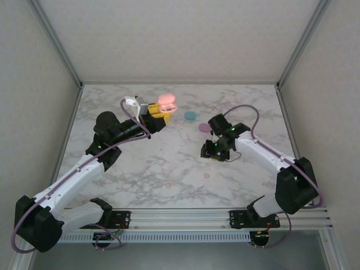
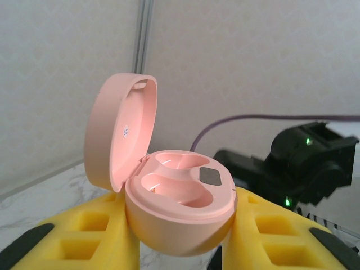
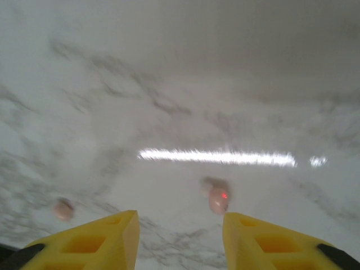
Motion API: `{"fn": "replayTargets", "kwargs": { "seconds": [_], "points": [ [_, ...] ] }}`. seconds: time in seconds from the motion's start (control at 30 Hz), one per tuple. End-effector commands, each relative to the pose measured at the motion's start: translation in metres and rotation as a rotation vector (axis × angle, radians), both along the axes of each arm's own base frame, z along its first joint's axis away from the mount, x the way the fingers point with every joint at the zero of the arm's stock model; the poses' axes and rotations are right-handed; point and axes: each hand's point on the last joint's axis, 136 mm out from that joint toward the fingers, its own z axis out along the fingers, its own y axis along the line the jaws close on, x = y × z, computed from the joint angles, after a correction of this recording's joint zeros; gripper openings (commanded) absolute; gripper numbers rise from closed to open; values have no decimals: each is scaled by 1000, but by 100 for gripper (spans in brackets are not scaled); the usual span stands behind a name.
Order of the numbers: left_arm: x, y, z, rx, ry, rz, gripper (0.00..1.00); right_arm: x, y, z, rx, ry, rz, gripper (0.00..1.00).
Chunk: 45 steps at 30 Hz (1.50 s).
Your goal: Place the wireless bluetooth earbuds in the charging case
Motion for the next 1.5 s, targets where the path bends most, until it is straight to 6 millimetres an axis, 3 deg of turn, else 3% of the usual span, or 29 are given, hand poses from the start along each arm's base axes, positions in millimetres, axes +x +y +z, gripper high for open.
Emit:
{"fn": "replayTargets", "kwargs": {
  "seconds": [0.0, 0.33, 0.7, 1.0, 1.47],
  "points": [
    [-8, 5, 20, -16, -57, 5, 20, -18, 0, -22, -17, 67, -60, 44],
    [-9, 4, 17, 5, -53, 3, 21, -36, -1, -58, -43, 117, -72, 46],
    [-9, 4, 14, 33, -46, 5, 21, -40, 12, -75, -40, 150, -48, 43],
    [-8, 3, 12, 40, -39, 7, 21, -32, 31, -60, -10, 106, -6, 42],
    [-7, 4, 10, 48, -37, 14, 21, -20, 36, -44, -26, 54, 25, 42]
  ]
}}
